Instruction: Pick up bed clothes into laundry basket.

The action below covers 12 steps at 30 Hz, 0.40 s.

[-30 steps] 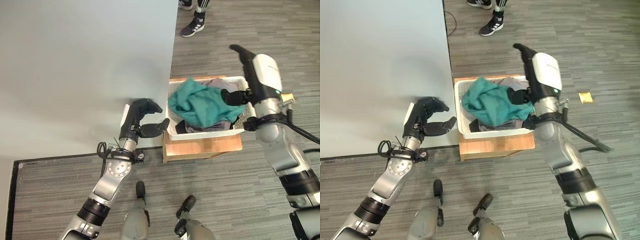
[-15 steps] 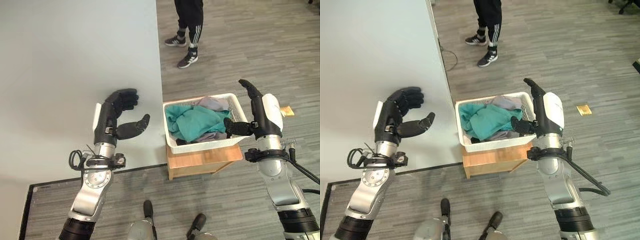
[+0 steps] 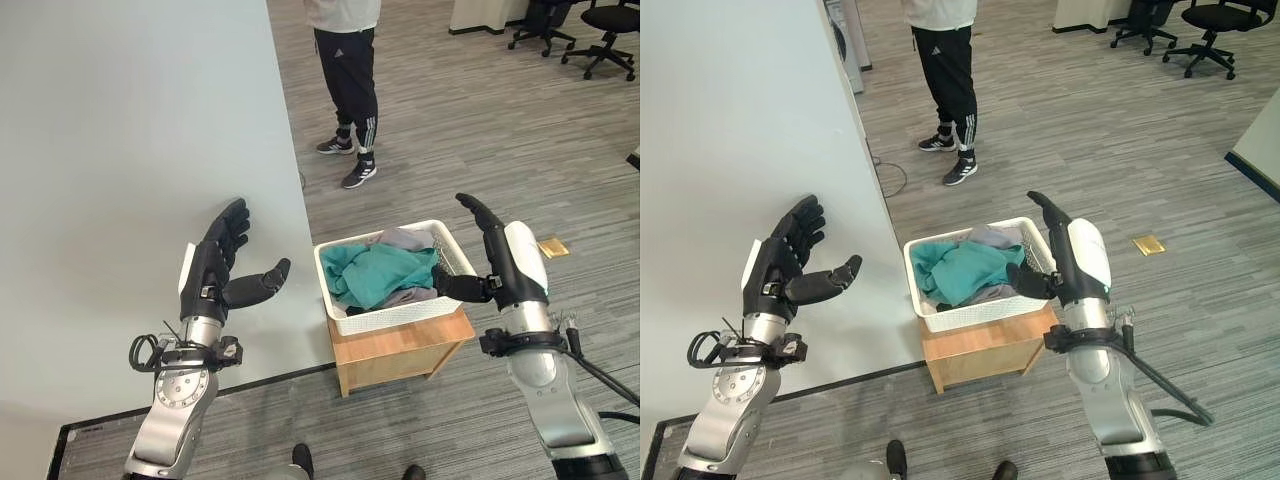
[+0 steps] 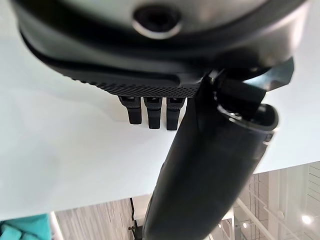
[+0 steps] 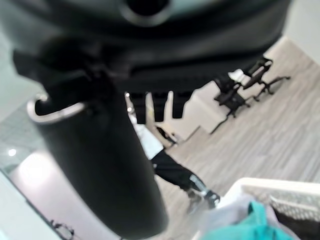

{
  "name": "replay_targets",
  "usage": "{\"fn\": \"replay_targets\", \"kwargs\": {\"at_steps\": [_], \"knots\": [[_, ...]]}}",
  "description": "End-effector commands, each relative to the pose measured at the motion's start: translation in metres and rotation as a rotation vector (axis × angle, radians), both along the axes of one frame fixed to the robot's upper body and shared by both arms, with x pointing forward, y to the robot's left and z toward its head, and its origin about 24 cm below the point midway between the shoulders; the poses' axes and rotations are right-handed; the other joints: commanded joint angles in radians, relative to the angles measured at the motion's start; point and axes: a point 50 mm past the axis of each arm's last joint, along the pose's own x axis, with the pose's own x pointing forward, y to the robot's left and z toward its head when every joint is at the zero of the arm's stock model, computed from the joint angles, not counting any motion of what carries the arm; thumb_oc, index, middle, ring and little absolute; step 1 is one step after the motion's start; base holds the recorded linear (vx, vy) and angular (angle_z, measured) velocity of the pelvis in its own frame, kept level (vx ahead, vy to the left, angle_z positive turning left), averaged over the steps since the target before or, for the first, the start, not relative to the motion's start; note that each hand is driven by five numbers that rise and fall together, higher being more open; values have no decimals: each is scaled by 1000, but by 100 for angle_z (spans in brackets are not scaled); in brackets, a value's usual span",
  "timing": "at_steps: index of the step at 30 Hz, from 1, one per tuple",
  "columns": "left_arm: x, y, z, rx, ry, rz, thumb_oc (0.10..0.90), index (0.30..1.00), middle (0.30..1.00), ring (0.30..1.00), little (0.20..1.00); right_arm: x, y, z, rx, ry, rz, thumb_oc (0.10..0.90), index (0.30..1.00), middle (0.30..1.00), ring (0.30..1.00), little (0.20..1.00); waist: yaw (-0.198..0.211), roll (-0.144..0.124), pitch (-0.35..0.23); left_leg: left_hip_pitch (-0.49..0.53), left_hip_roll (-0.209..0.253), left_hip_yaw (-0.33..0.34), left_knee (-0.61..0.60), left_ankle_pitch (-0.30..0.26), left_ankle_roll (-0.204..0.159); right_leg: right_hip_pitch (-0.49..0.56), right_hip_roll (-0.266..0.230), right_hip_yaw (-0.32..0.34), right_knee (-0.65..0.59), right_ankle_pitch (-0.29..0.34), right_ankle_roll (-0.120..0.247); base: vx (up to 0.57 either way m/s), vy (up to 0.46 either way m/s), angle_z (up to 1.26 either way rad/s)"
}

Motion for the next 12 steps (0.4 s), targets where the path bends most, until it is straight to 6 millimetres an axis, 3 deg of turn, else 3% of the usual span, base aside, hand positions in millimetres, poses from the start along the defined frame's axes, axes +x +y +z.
{"fn": "replay_targets", "kwargs": {"at_steps": [1,12], "knots": [[-2,-12,35,-25,-225,-82,800,900,900,900,900,-2,12,44,-23,-253,80,800,900,900,900,900,-12,-17,-123,-17,11,-58,8,-41,-19,134,22,41,13,-252,16,0,0,0],[1,-19,26,8,-179,-132,800,900,900,900,900,-2,14,39,-46,-237,88,800,900,900,900,900,-26,-11,-111,-8,13,-46,2,-40,-19,132,25,46,13,-239,16,1,-6,-3]]}}
